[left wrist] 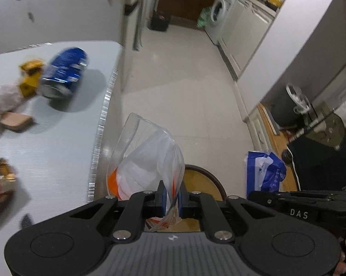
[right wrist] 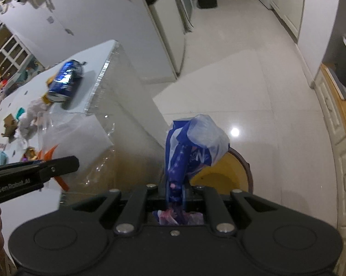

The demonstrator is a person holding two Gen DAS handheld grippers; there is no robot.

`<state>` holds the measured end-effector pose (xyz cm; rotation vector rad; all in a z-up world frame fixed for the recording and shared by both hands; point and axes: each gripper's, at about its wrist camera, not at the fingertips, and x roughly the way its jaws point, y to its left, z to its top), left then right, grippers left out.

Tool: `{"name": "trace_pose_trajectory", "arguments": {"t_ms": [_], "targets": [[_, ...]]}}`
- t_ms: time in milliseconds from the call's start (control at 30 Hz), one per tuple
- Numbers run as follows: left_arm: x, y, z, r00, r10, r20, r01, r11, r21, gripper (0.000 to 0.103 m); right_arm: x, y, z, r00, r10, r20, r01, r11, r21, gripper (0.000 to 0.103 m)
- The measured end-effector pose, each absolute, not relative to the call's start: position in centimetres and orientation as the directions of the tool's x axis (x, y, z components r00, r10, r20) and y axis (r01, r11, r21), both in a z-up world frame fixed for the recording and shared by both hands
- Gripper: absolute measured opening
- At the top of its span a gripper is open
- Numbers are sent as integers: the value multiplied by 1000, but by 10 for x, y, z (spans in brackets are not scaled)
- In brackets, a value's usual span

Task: Collect trash
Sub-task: 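Carry both held bags off the table to above the trash bin, then open the right tool over the bin while the left tool releases the clear bag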

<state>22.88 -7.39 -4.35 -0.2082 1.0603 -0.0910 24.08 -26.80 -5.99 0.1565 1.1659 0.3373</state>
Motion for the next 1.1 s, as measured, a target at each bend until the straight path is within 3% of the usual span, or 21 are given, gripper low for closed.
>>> {"name": "trace_pose_trajectory", "arguments": {"t_ms": [500,1100], "targets": [[286,-134,-132,291,-276,-916,70,961,-267,10,263,-305,-149,244,309,-919,-39,950,309,11],[311,-122,-231,176,-273,-946,-32,959,-283,10,308,-293,-267,90,317,-944,15,948,319,19]]}}
